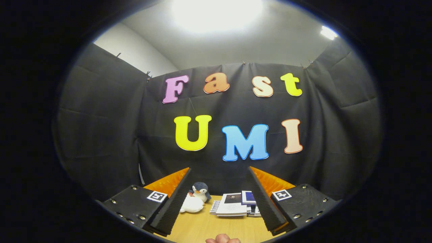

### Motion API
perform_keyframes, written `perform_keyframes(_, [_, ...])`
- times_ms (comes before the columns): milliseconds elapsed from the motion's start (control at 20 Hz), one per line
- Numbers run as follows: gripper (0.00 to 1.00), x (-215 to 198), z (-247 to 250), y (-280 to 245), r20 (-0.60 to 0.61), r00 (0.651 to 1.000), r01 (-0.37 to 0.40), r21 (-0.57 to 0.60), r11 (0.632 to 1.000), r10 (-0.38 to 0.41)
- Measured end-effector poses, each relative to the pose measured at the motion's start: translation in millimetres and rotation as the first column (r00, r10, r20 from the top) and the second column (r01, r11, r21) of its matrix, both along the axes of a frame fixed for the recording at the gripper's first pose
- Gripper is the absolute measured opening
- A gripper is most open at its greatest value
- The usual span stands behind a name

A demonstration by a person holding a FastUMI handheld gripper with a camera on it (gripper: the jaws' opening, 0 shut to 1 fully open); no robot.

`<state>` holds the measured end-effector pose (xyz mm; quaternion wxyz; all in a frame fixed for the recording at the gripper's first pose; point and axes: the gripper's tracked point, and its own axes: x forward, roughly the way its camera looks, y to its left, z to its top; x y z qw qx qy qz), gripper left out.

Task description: Open the storage box then place both shoes into the box .Put the left shoe in first, then the right shoe, with the right side of both shoes facing outward in a uniform manner.

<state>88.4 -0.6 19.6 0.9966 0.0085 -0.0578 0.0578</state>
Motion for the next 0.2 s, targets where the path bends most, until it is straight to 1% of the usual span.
perform_keyframes(100, [0.98,-0.8,-2.1,-1.7,-0.009,1.000,0.001,0.009,1.000,-0.001])
perform_keyframes(200, [0.98,-0.3,-3.8,-8.9,-0.009,1.000,0.020,0.004,1.000,-0.020])
